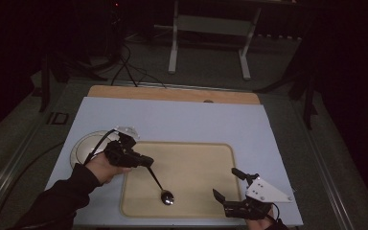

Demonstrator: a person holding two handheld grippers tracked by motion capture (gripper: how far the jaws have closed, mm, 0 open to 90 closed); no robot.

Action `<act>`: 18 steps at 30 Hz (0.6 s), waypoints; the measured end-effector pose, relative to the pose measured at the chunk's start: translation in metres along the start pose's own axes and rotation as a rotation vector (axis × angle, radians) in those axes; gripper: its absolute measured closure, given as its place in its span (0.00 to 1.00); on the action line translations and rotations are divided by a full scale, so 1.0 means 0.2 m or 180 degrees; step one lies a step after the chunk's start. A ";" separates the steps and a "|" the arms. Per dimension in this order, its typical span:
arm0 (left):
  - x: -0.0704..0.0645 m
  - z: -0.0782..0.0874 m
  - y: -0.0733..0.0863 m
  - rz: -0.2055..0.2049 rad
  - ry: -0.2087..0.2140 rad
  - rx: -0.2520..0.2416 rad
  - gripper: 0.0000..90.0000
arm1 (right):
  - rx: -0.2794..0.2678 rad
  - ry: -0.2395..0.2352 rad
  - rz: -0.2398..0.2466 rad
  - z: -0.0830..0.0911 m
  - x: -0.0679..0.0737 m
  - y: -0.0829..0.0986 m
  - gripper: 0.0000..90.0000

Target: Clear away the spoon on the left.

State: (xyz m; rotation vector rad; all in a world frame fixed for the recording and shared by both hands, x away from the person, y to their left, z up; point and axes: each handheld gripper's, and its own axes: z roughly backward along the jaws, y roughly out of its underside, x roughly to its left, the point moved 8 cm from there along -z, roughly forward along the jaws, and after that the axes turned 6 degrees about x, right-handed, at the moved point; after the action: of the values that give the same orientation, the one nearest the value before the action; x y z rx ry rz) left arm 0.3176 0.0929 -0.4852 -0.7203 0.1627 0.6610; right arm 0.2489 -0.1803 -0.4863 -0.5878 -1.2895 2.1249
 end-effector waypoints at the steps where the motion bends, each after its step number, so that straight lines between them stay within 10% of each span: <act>1: 0.01 -0.01 -0.01 0.0030 0.0008 -0.0010 0.97 | 0.0000 -0.0001 0.0000 0.00 0.00 0.00 0.14; 18: 0.14 -0.24 -0.15 0.0191 -0.0020 -0.0281 0.94 | -0.0009 -0.0024 -0.0017 0.00 0.00 0.00 0.14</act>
State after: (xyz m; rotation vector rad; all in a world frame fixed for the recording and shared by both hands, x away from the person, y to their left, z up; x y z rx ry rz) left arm 0.3621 0.0592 -0.5144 -0.8004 0.1504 0.7312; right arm 0.2487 -0.1805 -0.4863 -0.5774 -1.2967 2.1231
